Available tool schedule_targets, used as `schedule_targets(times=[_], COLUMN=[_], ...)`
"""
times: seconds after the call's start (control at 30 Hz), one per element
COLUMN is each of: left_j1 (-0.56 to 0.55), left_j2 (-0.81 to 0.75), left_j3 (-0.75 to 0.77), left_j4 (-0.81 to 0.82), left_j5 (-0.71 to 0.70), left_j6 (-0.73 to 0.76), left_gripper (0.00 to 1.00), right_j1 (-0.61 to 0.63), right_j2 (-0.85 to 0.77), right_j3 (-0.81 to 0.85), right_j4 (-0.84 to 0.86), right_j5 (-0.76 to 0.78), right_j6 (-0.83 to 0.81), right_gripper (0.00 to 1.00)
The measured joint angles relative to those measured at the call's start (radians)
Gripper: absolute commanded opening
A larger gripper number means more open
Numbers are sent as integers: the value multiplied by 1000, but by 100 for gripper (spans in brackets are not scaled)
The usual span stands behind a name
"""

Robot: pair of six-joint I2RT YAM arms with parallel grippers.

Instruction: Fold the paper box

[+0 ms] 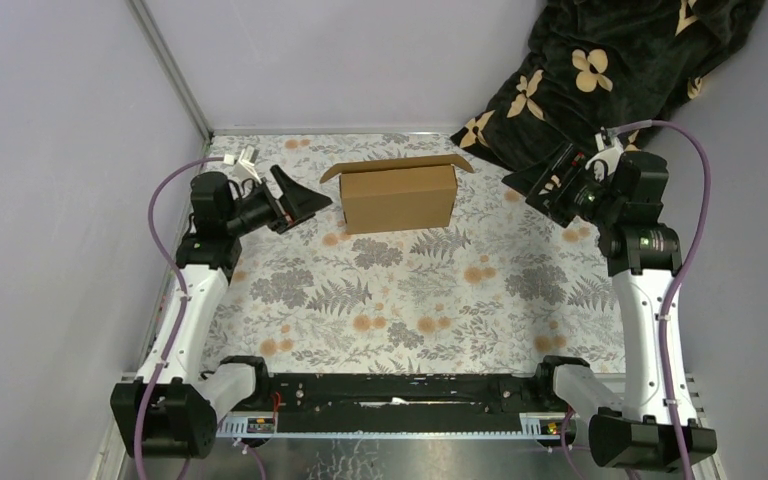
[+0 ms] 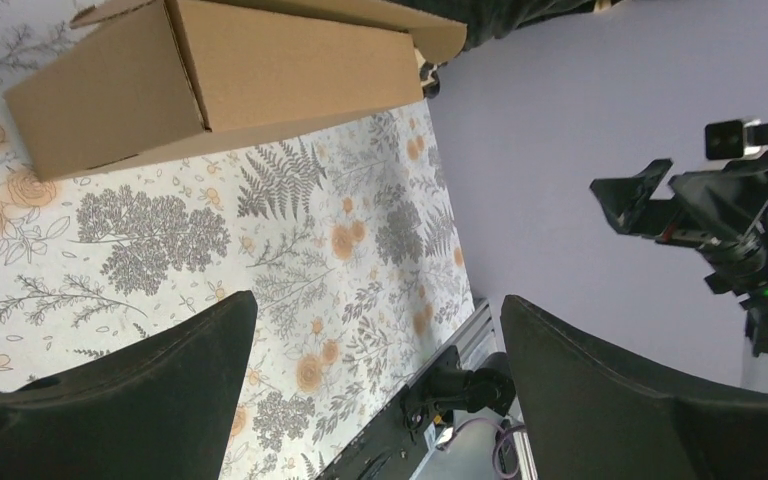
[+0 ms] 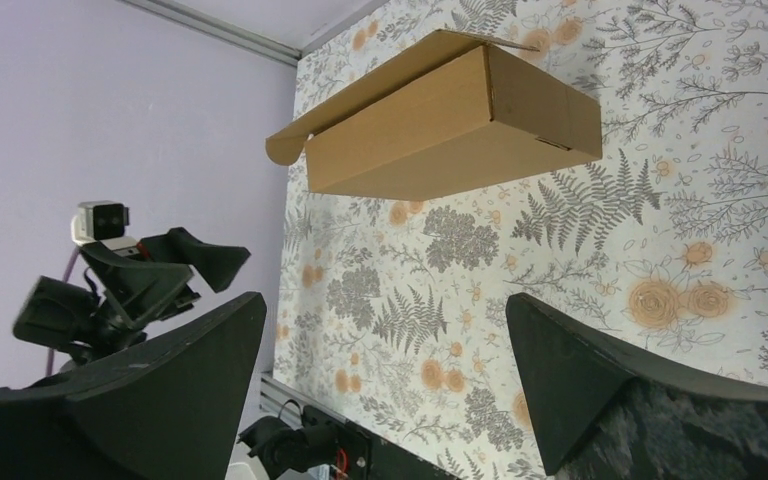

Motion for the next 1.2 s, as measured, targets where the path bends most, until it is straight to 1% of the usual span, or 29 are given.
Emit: schedule_targets(times=[0.23,0.37,0.47,0.67,0.8,0.9,1.03,1.13,1.17,1.2], left_j1=[-17,-17,-17,-43,-83,-138,-205,-225,-225,-225], left_j2=[57,98,117,136,192,234,243,232,220,210], left_j3=[29,109,193,299,402,492,537,525,508,493], left_j4=[-51,-121,-167,-198,-245,-269,-275,-269,-268,-267], left_j5=[-3,-14,-50,-152,-240,-310,-366,-389,-400,-410], left_j6=[31,72,100,119,138,162,222,293,317,336], left_gripper=[99,99,99,99,99,99,99,99,99,99], right_j1=[0,0,0,0,6,25,77,120,132,140], right_j2=[137,187,192,156,151,159,226,310,334,348], right_j3=[167,217,207,178,154,105,113,188,214,231], right_j4=[-56,-33,36,121,188,233,241,190,169,154], right_j5=[26,15,15,80,119,130,117,86,77,73], right_j6=[19,21,12,-49,-61,-74,-144,-246,-288,-323], right_gripper=[100,100,100,100,100,100,100,100,99,92])
